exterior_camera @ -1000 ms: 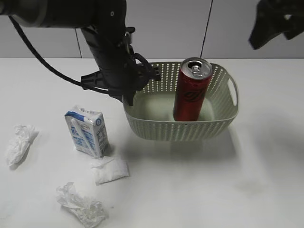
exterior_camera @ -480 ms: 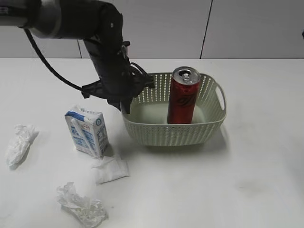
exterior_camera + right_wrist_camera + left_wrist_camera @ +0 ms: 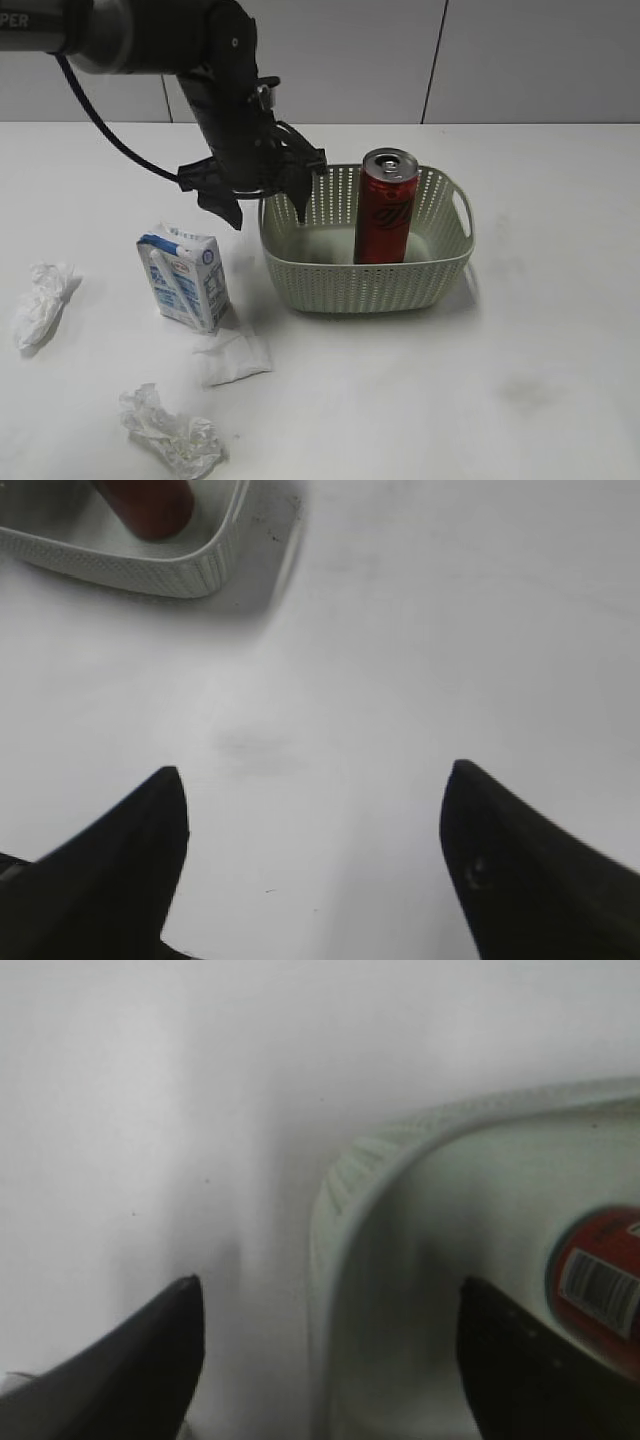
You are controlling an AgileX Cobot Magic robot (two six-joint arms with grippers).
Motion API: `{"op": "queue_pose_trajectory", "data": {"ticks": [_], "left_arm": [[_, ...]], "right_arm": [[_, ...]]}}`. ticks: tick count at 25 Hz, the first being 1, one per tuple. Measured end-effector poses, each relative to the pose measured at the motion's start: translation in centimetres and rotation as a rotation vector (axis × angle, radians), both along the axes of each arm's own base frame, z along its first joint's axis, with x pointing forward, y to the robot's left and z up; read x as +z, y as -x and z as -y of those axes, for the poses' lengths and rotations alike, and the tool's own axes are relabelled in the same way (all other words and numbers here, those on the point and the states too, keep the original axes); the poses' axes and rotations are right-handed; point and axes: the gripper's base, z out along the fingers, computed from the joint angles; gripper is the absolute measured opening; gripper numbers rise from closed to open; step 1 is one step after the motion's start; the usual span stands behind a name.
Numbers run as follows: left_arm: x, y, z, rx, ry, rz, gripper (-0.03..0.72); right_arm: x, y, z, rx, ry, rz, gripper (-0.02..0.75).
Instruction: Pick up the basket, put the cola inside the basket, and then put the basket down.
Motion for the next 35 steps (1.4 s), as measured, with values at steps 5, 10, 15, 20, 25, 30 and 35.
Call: {"op": "queue_pose_trajectory", "data": {"ticks": [5, 10, 15, 20, 25, 30, 35], "left_arm": [[3.4, -2.0, -1.1, -0.038, 0.01, 0.04, 0.646], [9.2, -4.9, -4.3, -0.044, 0.033, 0.132, 0.643], [14.3, -7.1, -8.6, -0.033, 0.052, 0.29, 0.627], [17.3, -7.2, -13.1, -0.011, -0.018, 0.379, 0.596], [20.5, -4.8, -16.0, 0.013, -0.077, 0.434, 0.591], [21.4, -1.2, -19.1, 0.028, -0.148, 0.41, 0.591], [21.8, 2.8, -21.3, 0.04, -0.229, 0.39, 0.589]], "right_arm": [[-1.8, 2.0, 0.7, -0.044, -0.001, 0.046, 0.592], [-4.3, 3.5, 1.9, -0.123, 0.071, 0.057, 0.592], [-5.5, 3.9, 1.7, -0.078, 0.069, 0.026, 0.592], [-5.5, 4.6, 1.3, 0.03, 0.083, 0.012, 0.592], [-4.7, 6.9, 1.7, 0.049, 0.081, 0.089, 0.592], [-5.6, 10.2, 2.3, 0.019, 0.042, 0.181, 0.592], [-6.1, 12.9, 2.8, 0.002, 0.016, 0.319, 0.592]]}}
